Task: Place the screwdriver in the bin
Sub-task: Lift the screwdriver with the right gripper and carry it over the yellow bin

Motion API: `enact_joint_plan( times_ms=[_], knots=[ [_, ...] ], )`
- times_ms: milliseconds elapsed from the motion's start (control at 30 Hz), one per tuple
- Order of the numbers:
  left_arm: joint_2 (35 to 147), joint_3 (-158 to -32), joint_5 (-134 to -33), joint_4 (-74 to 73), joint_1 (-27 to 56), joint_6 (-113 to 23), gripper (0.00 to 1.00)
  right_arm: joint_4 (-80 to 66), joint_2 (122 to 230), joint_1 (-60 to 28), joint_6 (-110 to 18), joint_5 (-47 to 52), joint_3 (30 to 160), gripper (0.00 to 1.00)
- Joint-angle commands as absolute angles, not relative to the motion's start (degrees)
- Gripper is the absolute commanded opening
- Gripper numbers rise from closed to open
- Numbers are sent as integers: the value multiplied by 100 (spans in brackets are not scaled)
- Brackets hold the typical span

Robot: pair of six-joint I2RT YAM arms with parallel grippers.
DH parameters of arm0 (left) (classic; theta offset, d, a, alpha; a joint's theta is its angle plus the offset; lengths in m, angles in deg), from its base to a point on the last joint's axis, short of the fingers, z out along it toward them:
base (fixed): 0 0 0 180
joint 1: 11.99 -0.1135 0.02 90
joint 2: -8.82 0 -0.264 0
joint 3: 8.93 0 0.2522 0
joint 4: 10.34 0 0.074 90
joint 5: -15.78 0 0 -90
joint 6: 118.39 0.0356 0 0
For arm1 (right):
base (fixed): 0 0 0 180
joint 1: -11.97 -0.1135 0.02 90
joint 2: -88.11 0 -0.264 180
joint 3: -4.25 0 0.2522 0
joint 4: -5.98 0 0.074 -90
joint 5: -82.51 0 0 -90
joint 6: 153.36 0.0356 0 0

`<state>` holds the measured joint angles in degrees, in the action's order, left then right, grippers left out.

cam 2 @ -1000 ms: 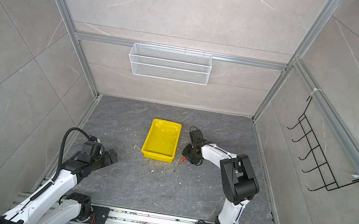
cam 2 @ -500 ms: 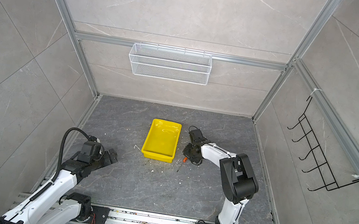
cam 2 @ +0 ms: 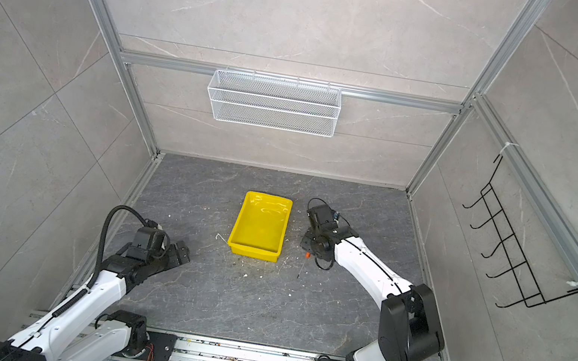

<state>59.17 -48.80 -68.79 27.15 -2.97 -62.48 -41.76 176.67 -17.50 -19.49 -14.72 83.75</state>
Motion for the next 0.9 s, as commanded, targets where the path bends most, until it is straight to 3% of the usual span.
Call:
enact_joint_plan(
  times_ms=[0, 200, 500, 867],
  knots=[
    [5937, -5012, -6965, 2619, -318, -6267, 100, -4492, 17851, -2070, -2067, -1751, 8997, 16],
    [5879, -4987, -7076, 2642, -319, -6243, 100, -4456, 18809, -2573, -2171, -1958, 10199, 16],
    [5764, -4946, -7167, 2569, -320, -6205, 100, -4886, 20806, -2723, -1948, -1493, 12220, 16],
    [5957, -5013, -7247, 2487, -318, -6137, 100, -5180, 21910, -2732, -1771, -1100, 13031, 18]
  ],
)
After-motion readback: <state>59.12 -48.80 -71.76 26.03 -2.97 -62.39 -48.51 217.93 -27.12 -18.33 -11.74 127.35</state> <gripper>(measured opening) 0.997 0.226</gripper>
